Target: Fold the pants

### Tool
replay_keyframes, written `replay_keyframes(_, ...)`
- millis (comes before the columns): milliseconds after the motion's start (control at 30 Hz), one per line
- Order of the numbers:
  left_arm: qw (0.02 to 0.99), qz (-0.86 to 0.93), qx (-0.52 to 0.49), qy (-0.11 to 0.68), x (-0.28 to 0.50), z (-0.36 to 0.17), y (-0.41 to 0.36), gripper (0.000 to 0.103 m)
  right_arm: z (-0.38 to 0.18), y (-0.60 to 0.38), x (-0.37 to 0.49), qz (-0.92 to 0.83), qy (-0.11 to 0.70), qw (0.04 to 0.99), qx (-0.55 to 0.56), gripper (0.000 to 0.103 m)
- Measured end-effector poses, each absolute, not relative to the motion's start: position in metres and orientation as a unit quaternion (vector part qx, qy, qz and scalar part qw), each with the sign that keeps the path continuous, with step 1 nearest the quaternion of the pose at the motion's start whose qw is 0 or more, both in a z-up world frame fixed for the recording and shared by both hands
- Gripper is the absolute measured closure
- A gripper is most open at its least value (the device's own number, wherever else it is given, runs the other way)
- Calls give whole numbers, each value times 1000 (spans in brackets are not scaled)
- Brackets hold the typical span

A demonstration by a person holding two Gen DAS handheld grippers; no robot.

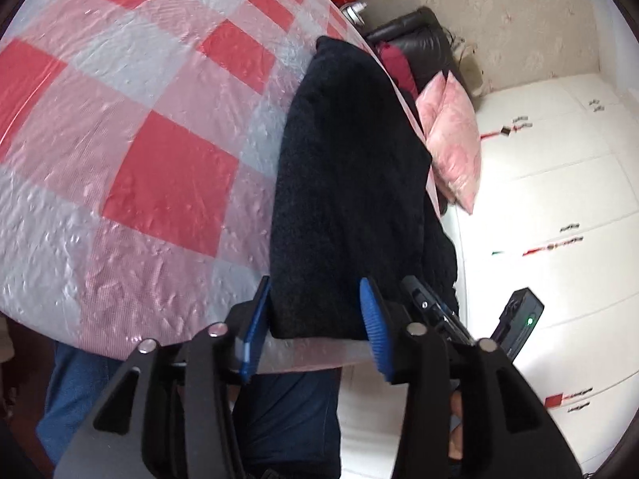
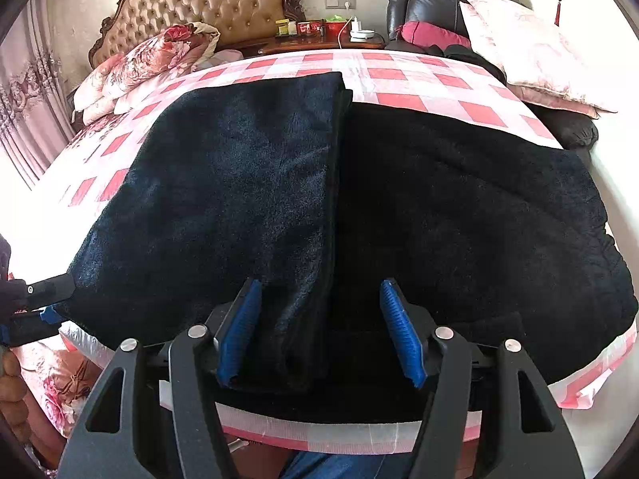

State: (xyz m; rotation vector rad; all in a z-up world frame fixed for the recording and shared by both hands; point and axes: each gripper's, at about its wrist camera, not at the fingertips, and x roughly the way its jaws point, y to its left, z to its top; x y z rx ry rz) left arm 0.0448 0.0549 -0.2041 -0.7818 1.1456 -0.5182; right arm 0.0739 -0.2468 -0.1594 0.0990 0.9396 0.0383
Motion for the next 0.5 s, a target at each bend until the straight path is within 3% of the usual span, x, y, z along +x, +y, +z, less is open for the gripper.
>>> replay_keyframes(167,704,-245,-405,529,61,-205,54,46,-159,-248,74,21,450,892,47,42)
replay_keyframes(367,704,-231,-432,515,62,-216,64,88,-160,-247,73,27,450,891,45,41)
replay_keyframes(500,762,-223,-356,493,54,-192,56,91,-149,-243,82,28,470,882,22,41)
